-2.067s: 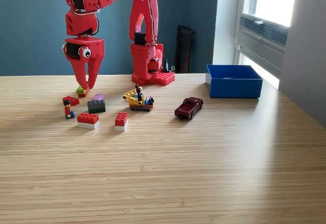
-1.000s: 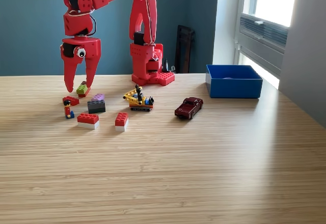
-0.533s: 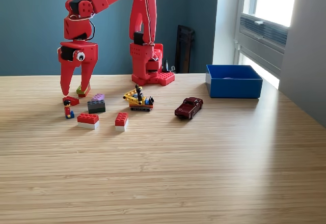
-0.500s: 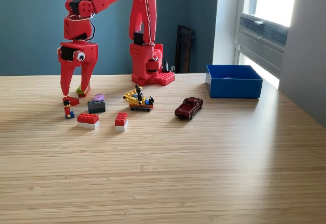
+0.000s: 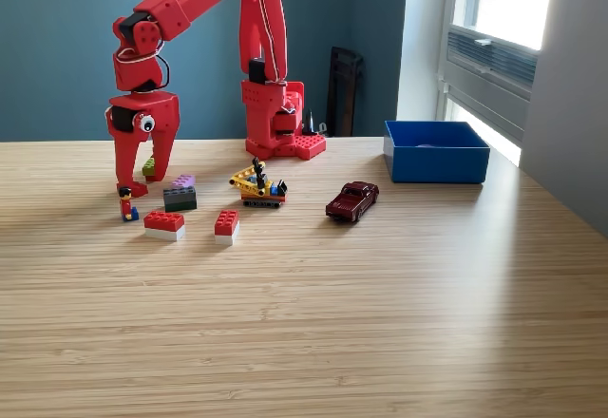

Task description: Grasp a lego block and put it in the bin.

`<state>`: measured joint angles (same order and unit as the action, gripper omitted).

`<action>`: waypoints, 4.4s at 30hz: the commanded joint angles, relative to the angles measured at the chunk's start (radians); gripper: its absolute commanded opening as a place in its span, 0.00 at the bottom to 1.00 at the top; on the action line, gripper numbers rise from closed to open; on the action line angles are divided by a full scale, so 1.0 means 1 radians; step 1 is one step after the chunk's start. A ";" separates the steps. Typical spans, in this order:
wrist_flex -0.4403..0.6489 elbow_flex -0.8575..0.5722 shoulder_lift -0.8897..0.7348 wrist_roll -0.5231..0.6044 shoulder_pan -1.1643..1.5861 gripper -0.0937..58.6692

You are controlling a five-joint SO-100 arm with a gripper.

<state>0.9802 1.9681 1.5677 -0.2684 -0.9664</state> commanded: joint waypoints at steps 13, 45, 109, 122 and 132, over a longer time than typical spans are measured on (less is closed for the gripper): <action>0.020 -0.133 -0.058 0.020 -0.008 0.38; 0.347 -0.491 -0.063 0.130 0.021 0.00; 0.606 -0.342 0.399 0.580 2.049 0.00; 0.399 -0.255 0.357 0.555 2.118 0.00; 0.402 -0.353 0.038 0.557 2.132 0.00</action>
<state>1.3944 1.6981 1.6383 0.2853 1.1520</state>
